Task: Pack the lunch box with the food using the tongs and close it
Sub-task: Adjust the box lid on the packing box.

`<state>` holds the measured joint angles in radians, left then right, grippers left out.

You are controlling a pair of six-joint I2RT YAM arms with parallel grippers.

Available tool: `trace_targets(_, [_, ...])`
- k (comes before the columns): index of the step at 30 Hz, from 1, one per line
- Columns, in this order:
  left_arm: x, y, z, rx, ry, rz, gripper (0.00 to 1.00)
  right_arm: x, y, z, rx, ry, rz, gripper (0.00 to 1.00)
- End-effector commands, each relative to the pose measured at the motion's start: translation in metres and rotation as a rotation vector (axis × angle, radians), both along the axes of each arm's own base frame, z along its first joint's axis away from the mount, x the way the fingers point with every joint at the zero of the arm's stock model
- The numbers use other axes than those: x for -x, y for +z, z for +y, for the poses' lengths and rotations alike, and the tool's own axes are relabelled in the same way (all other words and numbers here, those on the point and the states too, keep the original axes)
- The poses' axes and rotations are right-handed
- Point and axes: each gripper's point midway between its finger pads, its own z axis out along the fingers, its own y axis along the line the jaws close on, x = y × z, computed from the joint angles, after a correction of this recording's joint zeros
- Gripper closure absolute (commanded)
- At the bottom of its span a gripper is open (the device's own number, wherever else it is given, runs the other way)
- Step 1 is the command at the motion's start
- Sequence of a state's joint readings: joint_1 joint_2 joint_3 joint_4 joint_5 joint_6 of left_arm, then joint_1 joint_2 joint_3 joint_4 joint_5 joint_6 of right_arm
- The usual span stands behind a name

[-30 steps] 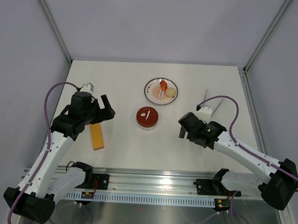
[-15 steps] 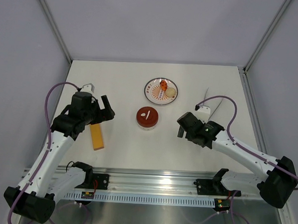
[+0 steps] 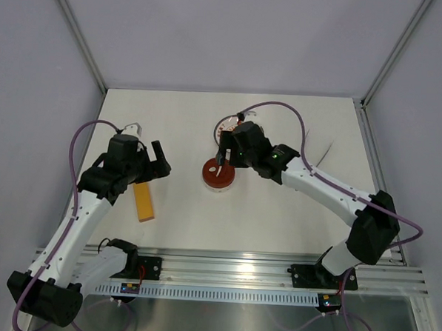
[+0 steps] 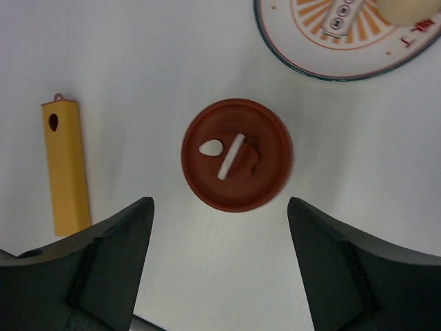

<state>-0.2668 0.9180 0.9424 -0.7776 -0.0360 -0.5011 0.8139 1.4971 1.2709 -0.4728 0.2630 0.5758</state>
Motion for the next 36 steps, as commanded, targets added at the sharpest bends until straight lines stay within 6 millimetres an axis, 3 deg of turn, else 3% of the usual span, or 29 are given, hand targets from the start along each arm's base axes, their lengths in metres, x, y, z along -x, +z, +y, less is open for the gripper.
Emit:
trace_targets(1, [-0.004,0.02,0.002,-0.01,-0.001,-0.056,0.01,-0.01,0.007,0.052,-0.063,0.172,-0.023,0.15])
trace_targets(4, [-0.001,0.022,0.006,-0.021,0.006,-0.062,0.01,-0.014,-0.005,0.07,-0.078,0.203,0.006,0.34])
trace_targets(5, [0.0,0.021,0.006,-0.023,0.008,-0.059,0.01,-0.014,-0.008,0.072,-0.084,0.205,0.016,0.45])
trace_targets(9, [0.001,0.018,0.007,-0.025,0.012,-0.054,0.01,-0.019,-0.029,0.082,-0.072,0.211,0.053,0.63])
trace_targets(16, [0.003,0.016,0.008,-0.027,0.009,-0.054,0.01,-0.029,-0.071,0.071,0.022,0.134,0.09,0.65])
trace_targets(17, [0.004,0.015,0.009,-0.034,0.011,-0.051,0.01,-0.028,-0.088,0.064,0.055,0.117,0.118,0.66])
trace_targets(20, [0.005,0.014,0.009,-0.036,0.007,-0.051,0.01,-0.026,-0.095,0.058,0.078,0.094,0.136,0.67])
trace_targets(27, [0.005,0.01,0.009,-0.036,0.004,-0.045,0.01,-0.023,-0.092,0.049,0.091,0.054,0.143,0.76])
trace_targets(33, [0.004,0.011,0.009,-0.039,0.008,-0.047,0.01,-0.022,-0.037,0.081,-0.052,0.196,0.049,0.76])
trace_targets(36, [0.004,0.01,0.009,-0.034,0.008,-0.046,0.01,-0.031,-0.031,0.084,-0.028,0.194,0.032,0.76])
